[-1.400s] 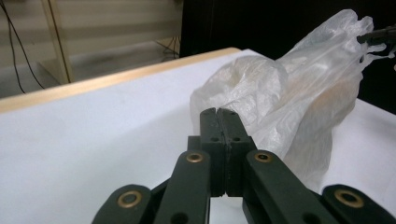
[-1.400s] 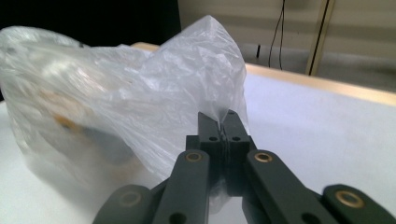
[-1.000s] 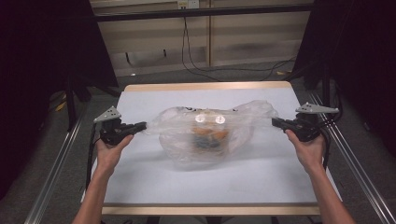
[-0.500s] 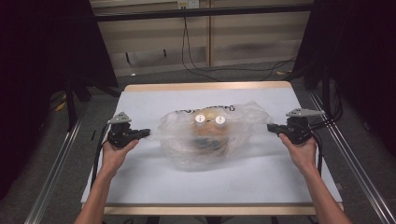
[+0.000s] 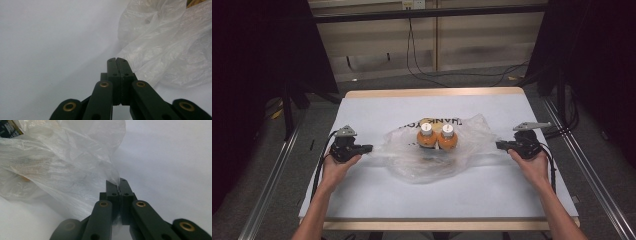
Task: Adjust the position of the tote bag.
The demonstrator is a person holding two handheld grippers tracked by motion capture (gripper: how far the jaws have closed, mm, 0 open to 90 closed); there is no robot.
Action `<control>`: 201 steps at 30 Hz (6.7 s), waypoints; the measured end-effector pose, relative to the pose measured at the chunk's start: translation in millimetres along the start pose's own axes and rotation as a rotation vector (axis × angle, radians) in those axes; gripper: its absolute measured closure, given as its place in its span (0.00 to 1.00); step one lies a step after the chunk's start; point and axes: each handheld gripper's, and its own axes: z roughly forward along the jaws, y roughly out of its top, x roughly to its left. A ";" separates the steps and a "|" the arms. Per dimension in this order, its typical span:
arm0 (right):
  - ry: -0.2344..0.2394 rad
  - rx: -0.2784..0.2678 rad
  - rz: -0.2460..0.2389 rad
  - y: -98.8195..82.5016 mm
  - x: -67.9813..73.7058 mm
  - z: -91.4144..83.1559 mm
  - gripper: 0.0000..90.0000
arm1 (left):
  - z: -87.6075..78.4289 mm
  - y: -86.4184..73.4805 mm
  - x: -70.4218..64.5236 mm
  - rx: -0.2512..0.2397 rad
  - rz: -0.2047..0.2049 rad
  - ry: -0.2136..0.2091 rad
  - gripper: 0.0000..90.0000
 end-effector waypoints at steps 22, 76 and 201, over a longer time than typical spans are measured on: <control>-0.002 0.099 -0.037 -19.8 -0.3 14.5 0.99 | 13.2 -20.6 -6.7 0.083 -0.013 -0.036 1.00; 0.195 -0.192 -0.206 45.5 58.5 -38.5 0.79 | -27.5 51.4 -53.6 -0.233 0.137 -0.192 0.86; 0.061 0.443 -0.481 27.0 24.3 36.1 1.00 | 30.9 17.4 -35.9 0.340 0.358 -0.058 1.00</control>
